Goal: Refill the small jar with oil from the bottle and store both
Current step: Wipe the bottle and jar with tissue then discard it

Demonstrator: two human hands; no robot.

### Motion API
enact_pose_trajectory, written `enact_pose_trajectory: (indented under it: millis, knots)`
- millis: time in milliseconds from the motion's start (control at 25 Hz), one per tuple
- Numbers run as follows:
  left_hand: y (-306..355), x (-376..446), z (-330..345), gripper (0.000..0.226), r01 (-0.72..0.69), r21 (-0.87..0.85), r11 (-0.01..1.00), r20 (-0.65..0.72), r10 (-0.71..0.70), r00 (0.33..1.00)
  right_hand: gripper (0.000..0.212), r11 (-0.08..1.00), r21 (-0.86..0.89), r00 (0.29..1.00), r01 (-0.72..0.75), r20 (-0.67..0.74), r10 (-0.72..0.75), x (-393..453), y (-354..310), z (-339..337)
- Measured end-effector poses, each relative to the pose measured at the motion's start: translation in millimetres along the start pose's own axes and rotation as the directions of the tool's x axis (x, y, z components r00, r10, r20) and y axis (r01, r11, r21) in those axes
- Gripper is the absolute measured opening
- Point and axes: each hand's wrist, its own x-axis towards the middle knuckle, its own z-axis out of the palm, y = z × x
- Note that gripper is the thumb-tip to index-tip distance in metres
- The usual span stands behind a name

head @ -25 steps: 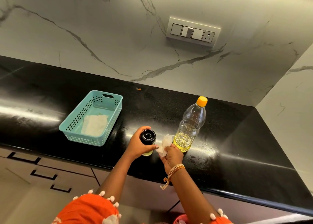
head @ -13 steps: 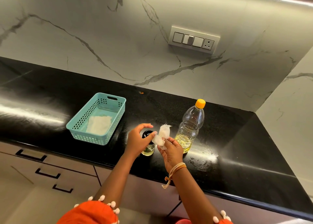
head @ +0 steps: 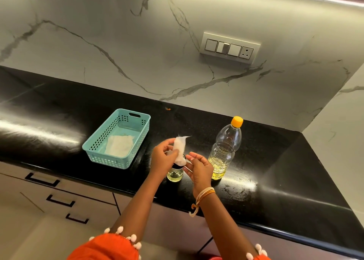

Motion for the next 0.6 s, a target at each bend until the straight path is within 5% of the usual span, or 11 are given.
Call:
enact_pose_trajectory:
  millis: [120, 240, 400, 520, 600]
  knots:
    - [-17.0, 10.7, -3.1, 0.047, 0.103, -0.075, 0.992, -0.103, -0.111, 0.988, 0.017, 0.998, -0.050, 0.983, 0.029, -0.180, -0.038, 9.7, 5.7, -15.1]
    - [-46.5, 16.0, -4.7, 0.054, 0.179, 0.023, 0.983, -0.162, -0.173, 0.971, 0.014, 0.999, -0.048, 0.939, 0.005, -0.343, -0.021, 21.2, 14.9, -30.0]
    - [-58.5, 10.1, 2.1, 0.044, 0.350, 0.063, 0.935, -0.196, -0.333, 0.922, 0.019, 0.987, -0.159, 0.867, 0.040, -0.486, -0.113, 28.3, 22.5, -35.1]
    - [-48.1, 9.0, 5.1, 0.026, 0.477, 0.034, 0.878, -0.033, -0.476, 0.879, 0.043, 0.929, -0.361, 0.810, 0.084, -0.518, -0.275, 27.0, 21.9, -37.9]
    - [-51.7, 8.6, 3.9, 0.044, 0.521, 0.124, 0.844, 0.184, -0.536, 0.824, 0.065, 0.854, -0.510, 0.783, 0.102, -0.488, -0.385, 28.1, 21.1, -42.1]
